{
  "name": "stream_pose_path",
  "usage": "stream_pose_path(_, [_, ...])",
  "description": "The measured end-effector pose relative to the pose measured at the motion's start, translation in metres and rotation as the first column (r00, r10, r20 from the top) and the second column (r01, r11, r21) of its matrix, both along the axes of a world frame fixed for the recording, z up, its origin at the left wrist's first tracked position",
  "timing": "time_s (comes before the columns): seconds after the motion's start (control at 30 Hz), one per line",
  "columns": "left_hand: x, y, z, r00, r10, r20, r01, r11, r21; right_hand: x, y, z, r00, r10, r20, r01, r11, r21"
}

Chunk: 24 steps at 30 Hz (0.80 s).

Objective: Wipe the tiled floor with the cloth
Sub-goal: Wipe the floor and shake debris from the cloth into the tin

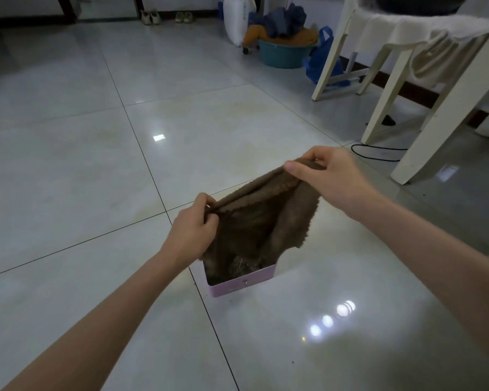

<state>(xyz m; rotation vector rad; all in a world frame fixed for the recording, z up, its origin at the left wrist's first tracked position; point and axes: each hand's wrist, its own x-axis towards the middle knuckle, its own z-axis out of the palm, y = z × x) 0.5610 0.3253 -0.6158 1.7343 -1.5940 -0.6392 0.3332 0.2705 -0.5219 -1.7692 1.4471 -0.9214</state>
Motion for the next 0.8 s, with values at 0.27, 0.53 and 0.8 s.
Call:
stream_pose_path(0.27, [0.006,0.024,0.018,0.904,-0.227,0.362,0.274,0.958,-0.083,-0.048,0.020,-0.010,0.966,0.105,0.237,-0.205,0.871,0.447])
stream_pose_path(0.53, [0.011,0.062,0.011,0.926,-0.377,0.018,0.372,0.919,0.133,-0.084,0.049,-0.039,0.934,0.159,0.321,-0.306,0.820,0.484])
stream_pose_path(0.8, [0.011,0.090,-0.010,0.918,-0.286,-0.275,0.365,0.880,0.304,-0.105,0.076,-0.085,0.854,0.032,0.519,-0.363,0.752,0.551])
